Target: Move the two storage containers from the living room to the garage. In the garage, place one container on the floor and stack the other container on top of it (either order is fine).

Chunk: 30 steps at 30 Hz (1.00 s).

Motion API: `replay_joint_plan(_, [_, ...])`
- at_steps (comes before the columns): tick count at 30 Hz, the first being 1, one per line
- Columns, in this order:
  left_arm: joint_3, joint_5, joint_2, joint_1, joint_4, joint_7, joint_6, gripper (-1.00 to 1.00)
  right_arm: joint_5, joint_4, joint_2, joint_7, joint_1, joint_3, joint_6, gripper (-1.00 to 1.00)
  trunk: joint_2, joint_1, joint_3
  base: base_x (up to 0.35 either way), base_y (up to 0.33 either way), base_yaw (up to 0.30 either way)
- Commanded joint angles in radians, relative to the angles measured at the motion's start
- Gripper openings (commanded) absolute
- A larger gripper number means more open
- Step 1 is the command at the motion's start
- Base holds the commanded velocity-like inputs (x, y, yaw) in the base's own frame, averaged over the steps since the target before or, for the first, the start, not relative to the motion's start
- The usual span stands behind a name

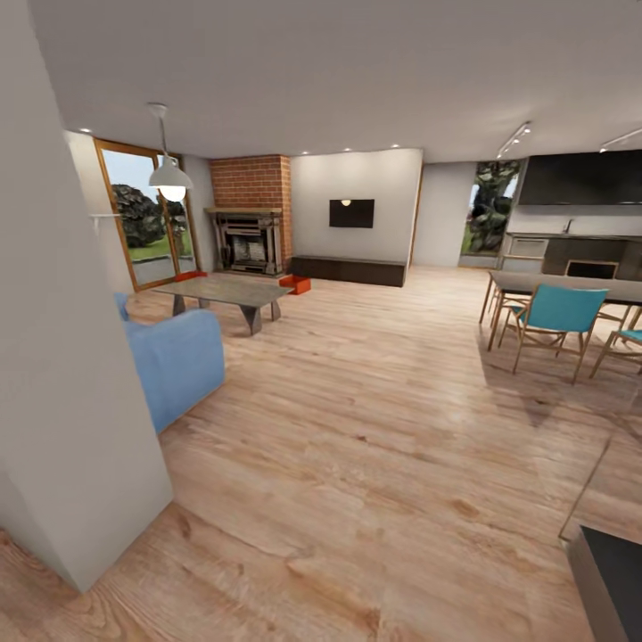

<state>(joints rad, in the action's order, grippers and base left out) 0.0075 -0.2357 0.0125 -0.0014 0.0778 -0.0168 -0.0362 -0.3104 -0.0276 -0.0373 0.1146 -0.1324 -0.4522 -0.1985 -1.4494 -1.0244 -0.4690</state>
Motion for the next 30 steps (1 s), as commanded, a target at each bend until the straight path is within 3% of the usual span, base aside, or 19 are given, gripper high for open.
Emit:
replay_joint_plan(1, [0.000, -0.004, 0.000, 0.000, 0.000, -0.002, -0.004, 1.00, -0.008, -0.003, 0.001, 0.000, -0.001, -0.008, -0.006, 1.00, 0.000, -0.001, -0.001, 0.322, 0.000, 0.000])
replay_joint_plan(19, [0.000, -0.004, 0.000, 0.000, -0.001, -0.002, -0.006, 1.00, -0.009, -0.003, 0.001, 0.001, -0.001, -0.009, -0.006, 1.00, 0.000, -0.001, -0.001, 0.322, 0.000, -0.189])
replay_joint_plan(30, [0.000, -0.004, 0.000, 0.000, 0.000, -0.002, -0.002, 1.00, -0.007, -0.003, -0.002, 0.001, -0.001, -0.012, -0.007, 1.00, 0.000, -0.001, -0.001, 0.322, 0.000, -0.021])
